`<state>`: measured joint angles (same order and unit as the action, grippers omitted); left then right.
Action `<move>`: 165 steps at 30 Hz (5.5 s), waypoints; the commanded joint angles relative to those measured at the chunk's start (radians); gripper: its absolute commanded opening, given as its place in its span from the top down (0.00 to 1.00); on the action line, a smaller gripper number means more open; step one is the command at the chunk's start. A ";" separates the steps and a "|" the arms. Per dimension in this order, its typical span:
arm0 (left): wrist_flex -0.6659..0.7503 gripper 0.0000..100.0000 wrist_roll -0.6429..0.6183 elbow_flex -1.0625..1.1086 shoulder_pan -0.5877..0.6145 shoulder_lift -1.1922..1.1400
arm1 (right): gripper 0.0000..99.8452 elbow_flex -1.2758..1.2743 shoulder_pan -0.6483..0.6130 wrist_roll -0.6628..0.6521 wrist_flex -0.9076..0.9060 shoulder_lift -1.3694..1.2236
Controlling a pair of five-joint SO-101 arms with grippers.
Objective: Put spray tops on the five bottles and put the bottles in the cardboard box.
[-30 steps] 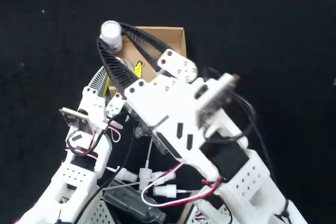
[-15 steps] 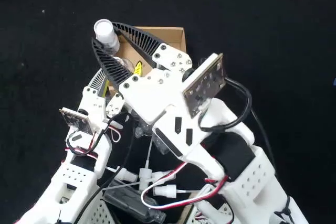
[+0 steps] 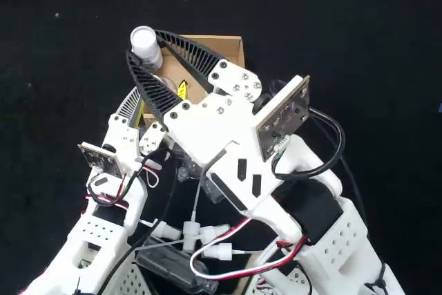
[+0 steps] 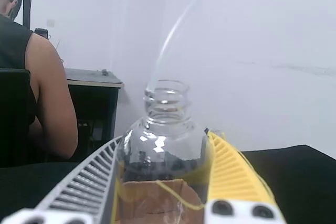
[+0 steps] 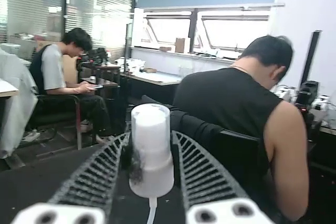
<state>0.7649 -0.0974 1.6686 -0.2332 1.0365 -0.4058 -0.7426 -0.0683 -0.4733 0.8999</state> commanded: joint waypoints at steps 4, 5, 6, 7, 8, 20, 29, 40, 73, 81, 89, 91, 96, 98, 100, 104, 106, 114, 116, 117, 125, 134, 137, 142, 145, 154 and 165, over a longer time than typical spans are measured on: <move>0.012 0.96 -0.008 0.024 -0.010 0.008 | 0.99 0.022 0.081 0.009 0.054 0.044; 0.012 0.96 -0.008 0.024 -0.010 0.008 | 0.99 0.012 0.080 0.009 0.069 0.044; 0.012 0.96 -0.008 0.024 -0.010 0.008 | 0.99 0.004 0.080 0.009 0.083 0.044; 0.012 0.96 -0.008 0.024 -0.010 0.008 | 0.99 -0.005 0.080 0.009 0.094 0.042; 0.012 0.96 -0.008 0.024 -0.010 0.008 | 0.99 -0.013 0.083 0.009 0.104 0.042; 0.012 0.96 -0.008 0.024 -0.010 0.008 | 0.99 -0.013 0.077 0.009 0.100 0.045; 0.012 0.96 -0.008 0.024 -0.010 0.008 | 0.99 0.028 0.029 0.044 0.018 0.042; 0.012 0.96 -0.008 0.024 -0.010 0.008 | 0.99 0.028 0.029 0.043 0.046 -0.065; 0.012 0.96 -0.008 0.024 -0.010 0.008 | 0.85 0.314 -0.012 0.043 -0.359 -0.197; 0.012 0.96 -0.008 0.024 -0.010 0.008 | 0.94 0.344 0.250 0.051 -0.358 -0.197; 0.012 0.96 -0.008 0.024 -0.010 0.008 | 0.89 0.252 0.535 0.043 -0.505 -0.197; 0.012 0.96 -0.008 0.024 -0.010 0.008 | 0.89 0.185 0.612 0.046 -0.508 -0.197; 0.012 0.96 -0.008 0.024 -0.015 0.009 | 0.89 -0.101 0.720 0.049 -0.381 -0.202; 0.012 0.96 -0.006 0.024 -0.015 0.008 | 0.89 -0.245 0.743 0.049 -0.284 -0.202; 0.012 0.96 -0.008 0.024 -0.010 0.008 | 0.89 -0.380 0.758 0.049 -0.161 -0.197; 0.012 0.96 -0.008 0.024 -0.018 0.008 | 0.89 -0.601 0.767 0.049 0.086 -0.205; -0.002 0.96 -0.008 0.024 -0.018 0.008 | 0.89 -0.694 0.767 0.044 0.193 -0.205; -0.092 0.96 -0.003 0.022 -0.008 0.011 | 0.89 -0.897 0.767 0.043 0.477 -0.205; -0.118 0.96 0.000 0.022 -0.007 0.018 | 0.89 -0.926 0.767 0.043 0.523 -0.205; -0.129 0.96 0.000 0.022 -0.002 0.018 | 0.89 -0.937 0.767 0.043 0.543 -0.205; -0.072 0.96 0.000 -0.035 0.151 0.011 | 0.89 -0.966 0.763 0.043 0.589 -0.205; -0.173 0.96 0.002 -0.426 0.223 -0.130 | 0.89 -0.963 0.753 0.048 0.583 -0.206; -0.193 0.96 0.002 -0.542 0.225 -0.316 | 0.89 -0.960 0.709 0.051 0.580 -0.206; -0.018 0.96 0.002 -0.591 0.226 -0.563 | 0.77 -0.877 0.624 0.071 0.423 -0.206; 0.100 0.96 0.002 -0.567 0.223 -0.624 | 0.71 -0.800 0.612 0.173 0.350 -0.226; 0.189 0.96 0.002 -0.492 0.223 -0.644 | 0.71 -0.456 0.592 0.219 0.348 -0.707; 0.190 0.96 0.000 -0.414 0.225 -0.643 | 0.88 -0.272 0.594 0.155 0.328 -0.993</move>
<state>0.9275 -0.0974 1.2513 -0.0199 0.3782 -0.7664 -0.1396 0.1419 -0.1281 -0.0729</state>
